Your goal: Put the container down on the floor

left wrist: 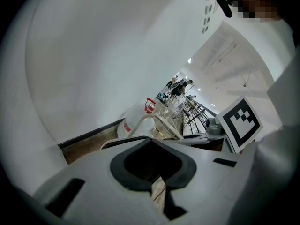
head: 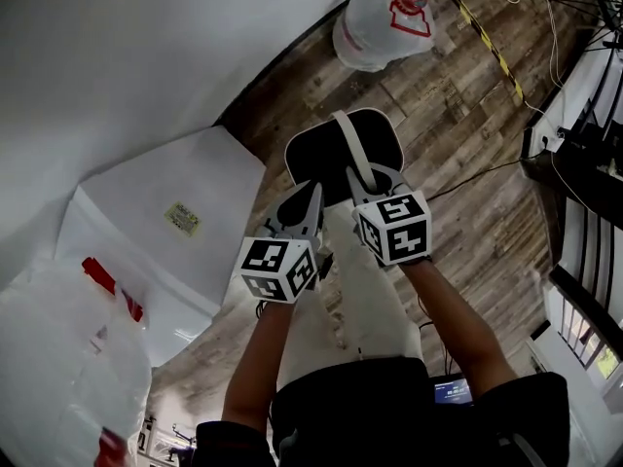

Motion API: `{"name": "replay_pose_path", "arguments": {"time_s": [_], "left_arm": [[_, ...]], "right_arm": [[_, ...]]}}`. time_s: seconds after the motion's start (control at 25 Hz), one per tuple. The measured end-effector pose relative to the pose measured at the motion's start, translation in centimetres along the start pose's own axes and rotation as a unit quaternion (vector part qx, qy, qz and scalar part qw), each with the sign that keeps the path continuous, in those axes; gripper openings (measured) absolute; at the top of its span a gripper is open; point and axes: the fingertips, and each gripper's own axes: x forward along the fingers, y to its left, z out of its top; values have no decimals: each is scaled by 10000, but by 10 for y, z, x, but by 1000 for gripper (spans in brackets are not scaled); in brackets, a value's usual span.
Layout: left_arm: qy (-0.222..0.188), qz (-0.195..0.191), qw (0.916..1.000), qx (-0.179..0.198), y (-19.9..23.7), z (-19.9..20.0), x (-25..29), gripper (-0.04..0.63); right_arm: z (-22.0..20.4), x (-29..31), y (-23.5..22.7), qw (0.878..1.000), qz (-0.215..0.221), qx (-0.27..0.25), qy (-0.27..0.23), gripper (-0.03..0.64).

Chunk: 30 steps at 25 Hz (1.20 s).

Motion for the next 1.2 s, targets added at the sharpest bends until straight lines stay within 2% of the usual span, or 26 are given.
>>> {"name": "replay_pose_path", "arguments": {"time_s": [0.4, 0.64, 0.88, 1.04, 1.2], "left_arm": [[140, 19, 9998, -133, 25, -21, 21, 18], [270, 95, 9986, -442, 45, -40, 27, 18], [549, 178, 9971, -503, 67, -62, 33, 18], [588, 233, 9965, -554, 78, -64, 38, 18], [494, 93, 9953, -826, 76, -56, 46, 18]], "right_arm": [[-27, 31, -4, 9998, 54, 28, 189, 31], [-42, 51, -7, 9994, 94, 128, 303, 31], [-55, 68, -12, 9990, 131, 45, 426, 31], [-59, 79, -16, 9986, 131, -18, 509, 31], [-56, 85, -21, 9985, 137, -51, 532, 31]]}}
